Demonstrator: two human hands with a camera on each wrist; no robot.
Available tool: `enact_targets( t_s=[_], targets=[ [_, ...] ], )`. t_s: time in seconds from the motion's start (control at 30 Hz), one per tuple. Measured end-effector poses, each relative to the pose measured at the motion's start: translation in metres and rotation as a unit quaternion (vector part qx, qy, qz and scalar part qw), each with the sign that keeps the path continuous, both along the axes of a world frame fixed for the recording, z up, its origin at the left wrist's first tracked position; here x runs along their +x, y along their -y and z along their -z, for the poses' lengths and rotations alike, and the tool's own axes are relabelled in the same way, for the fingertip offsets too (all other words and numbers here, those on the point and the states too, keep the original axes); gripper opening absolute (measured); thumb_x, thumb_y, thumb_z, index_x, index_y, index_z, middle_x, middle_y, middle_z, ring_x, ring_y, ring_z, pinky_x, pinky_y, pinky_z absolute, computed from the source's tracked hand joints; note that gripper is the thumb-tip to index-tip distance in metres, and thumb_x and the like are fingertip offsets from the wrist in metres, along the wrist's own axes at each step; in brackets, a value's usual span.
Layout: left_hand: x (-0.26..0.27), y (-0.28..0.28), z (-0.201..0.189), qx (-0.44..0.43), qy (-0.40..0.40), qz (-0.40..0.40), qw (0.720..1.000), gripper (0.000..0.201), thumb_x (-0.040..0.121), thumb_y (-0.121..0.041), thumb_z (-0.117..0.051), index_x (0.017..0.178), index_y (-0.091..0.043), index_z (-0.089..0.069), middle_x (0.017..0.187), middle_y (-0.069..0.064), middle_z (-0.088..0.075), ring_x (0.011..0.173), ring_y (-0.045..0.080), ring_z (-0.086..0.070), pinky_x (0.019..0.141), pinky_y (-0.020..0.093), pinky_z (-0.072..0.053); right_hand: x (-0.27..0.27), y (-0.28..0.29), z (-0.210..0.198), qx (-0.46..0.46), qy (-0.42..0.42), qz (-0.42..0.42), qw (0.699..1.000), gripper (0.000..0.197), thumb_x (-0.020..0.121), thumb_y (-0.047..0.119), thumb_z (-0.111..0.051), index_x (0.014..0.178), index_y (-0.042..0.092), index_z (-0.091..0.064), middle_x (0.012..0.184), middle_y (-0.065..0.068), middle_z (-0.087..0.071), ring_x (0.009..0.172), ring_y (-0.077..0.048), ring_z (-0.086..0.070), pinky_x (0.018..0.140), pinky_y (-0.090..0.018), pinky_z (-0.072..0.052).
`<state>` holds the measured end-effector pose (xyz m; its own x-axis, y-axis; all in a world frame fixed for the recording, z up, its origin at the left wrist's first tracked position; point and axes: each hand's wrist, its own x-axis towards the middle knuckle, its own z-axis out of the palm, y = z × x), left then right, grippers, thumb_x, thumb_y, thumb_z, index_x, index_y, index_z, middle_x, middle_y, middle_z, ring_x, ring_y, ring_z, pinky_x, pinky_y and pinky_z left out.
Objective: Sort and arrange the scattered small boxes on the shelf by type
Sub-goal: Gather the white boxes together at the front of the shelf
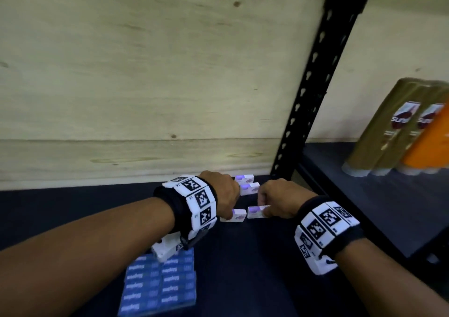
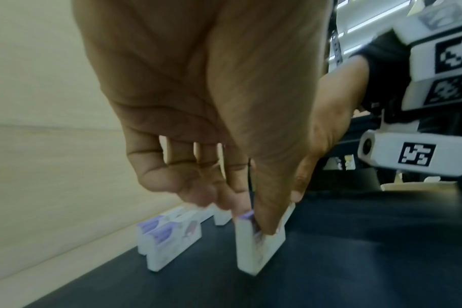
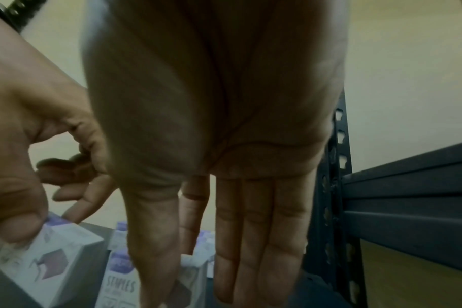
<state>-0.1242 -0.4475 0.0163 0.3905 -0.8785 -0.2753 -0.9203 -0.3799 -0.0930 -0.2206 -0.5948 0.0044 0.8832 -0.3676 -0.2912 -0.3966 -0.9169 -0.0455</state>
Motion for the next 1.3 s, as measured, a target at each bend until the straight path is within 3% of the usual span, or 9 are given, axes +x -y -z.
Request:
enact_targets(
  t_s=[0.2,0.47,0.57,0.67,0.73,0.8,1.3],
  targets=[
    [-0.045,-0.037,0.003,-0.025,-0.029,0.001,0.999,0.020,0.084,-0.037,-0.065,0.099,-0.024,-0.068,0.101,-0.007,-0.066,0.095,0.019,-0.061,0.087,0.035,-0.050,-0.055,-0.034,0.004,0.026,-0.035,-0.041,0.998,0.011,0.081,0.025,-0.073,0.087,0.028,-0.064,0.097,0.009,-0.066,0.090,-0.014,-0.063,0.075,-0.027,-0.050],
    [-0.072,-0.067,0.020,-0.047,-0.093,-0.022,0.994,0.018,0.080,-0.041,-0.069,0.091,-0.027,-0.067,0.093,-0.012,-0.067,0.089,0.013,-0.062,0.072,0.028,-0.044,-0.106,-0.051,0.008,0.062,-0.025,-0.033,0.997,0.013,0.081,0.031,-0.072,0.085,0.035,-0.060,0.100,0.012,-0.066,0.094,-0.011,-0.063,0.085,-0.031,-0.053],
    [-0.077,-0.068,0.022,-0.057,-0.104,-0.023,0.993,0.018,0.080,-0.042,-0.069,0.090,-0.027,-0.067,0.092,-0.012,-0.067,0.089,0.012,-0.062,0.071,0.027,-0.042,-0.111,-0.053,0.008,0.065,-0.024,-0.025,0.997,0.013,0.082,0.032,-0.071,0.086,0.036,-0.060,0.100,0.012,-0.065,0.094,-0.010,-0.063,0.085,-0.032,-0.054],
    [-0.083,-0.068,0.025,-0.064,-0.107,-0.022,0.992,0.018,0.079,-0.042,-0.069,0.089,-0.027,-0.066,0.093,-0.012,-0.067,0.090,0.012,-0.062,0.074,0.028,-0.043,-0.112,-0.055,0.006,0.064,-0.021,-0.022,0.997,0.012,0.084,0.032,-0.071,0.089,0.036,-0.061,0.103,0.013,-0.065,0.096,-0.011,-0.062,0.078,-0.027,-0.052],
    [-0.085,-0.067,0.026,-0.067,-0.104,-0.019,0.992,0.016,0.080,-0.042,-0.069,0.087,-0.028,-0.065,0.095,-0.012,-0.066,0.090,0.012,-0.061,0.074,0.028,-0.043,-0.112,-0.058,0.004,0.053,-0.021,-0.024,0.998,0.012,0.085,0.033,-0.069,0.094,0.036,-0.062,0.106,0.012,-0.065,0.098,-0.011,-0.061,0.064,-0.018,-0.042],
    [-0.086,-0.067,0.027,-0.071,-0.102,-0.018,0.992,0.016,0.080,-0.041,-0.069,0.087,-0.028,-0.065,0.096,-0.012,-0.066,0.091,0.013,-0.060,0.074,0.028,-0.042,-0.113,-0.060,0.003,0.046,-0.021,-0.022,0.998,0.013,0.086,0.034,-0.068,0.098,0.035,-0.063,0.108,0.012,-0.064,0.098,-0.011,-0.060,0.057,-0.015,-0.033],
    [-0.086,-0.065,0.029,-0.077,-0.115,-0.013,0.990,0.015,0.079,-0.039,-0.070,0.088,-0.026,-0.067,0.092,-0.012,-0.067,0.089,0.012,-0.061,0.072,0.028,-0.044,-0.115,-0.063,0.000,0.050,-0.023,-0.011,0.998,0.012,0.089,0.034,-0.067,0.100,0.035,-0.063,0.101,0.016,-0.060,0.091,-0.006,-0.056,0.055,-0.016,-0.031]
  ],
)
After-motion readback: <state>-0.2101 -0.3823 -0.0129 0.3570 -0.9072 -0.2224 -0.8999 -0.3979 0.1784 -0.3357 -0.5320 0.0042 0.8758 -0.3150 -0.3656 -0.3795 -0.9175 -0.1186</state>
